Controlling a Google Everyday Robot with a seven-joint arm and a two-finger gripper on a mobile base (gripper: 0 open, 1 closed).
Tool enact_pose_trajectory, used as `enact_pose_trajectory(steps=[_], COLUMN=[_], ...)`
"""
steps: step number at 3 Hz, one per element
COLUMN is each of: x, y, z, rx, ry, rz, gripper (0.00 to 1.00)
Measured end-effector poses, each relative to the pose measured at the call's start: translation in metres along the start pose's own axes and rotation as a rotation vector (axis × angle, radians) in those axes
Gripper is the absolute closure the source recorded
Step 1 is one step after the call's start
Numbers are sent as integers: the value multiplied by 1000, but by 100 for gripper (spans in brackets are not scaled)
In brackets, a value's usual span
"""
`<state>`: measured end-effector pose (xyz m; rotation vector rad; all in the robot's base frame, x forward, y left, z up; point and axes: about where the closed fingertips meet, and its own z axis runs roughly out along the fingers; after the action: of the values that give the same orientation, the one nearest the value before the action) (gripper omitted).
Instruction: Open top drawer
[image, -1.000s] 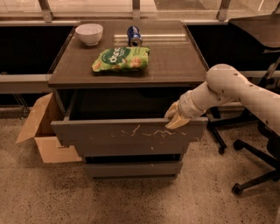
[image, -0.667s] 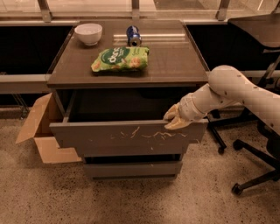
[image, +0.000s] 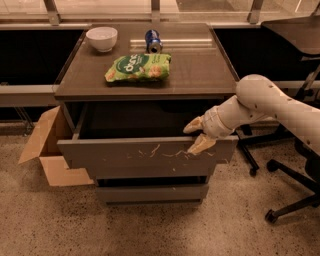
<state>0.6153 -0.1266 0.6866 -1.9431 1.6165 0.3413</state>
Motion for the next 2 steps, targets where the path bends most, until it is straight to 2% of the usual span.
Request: enact_pose_trajectory(steps=[1,2], x=[0,0], y=[0,0], z=[1,1], rx=[-2,-2], ry=[-3,-3], rz=[0,0], gripper=[0,0])
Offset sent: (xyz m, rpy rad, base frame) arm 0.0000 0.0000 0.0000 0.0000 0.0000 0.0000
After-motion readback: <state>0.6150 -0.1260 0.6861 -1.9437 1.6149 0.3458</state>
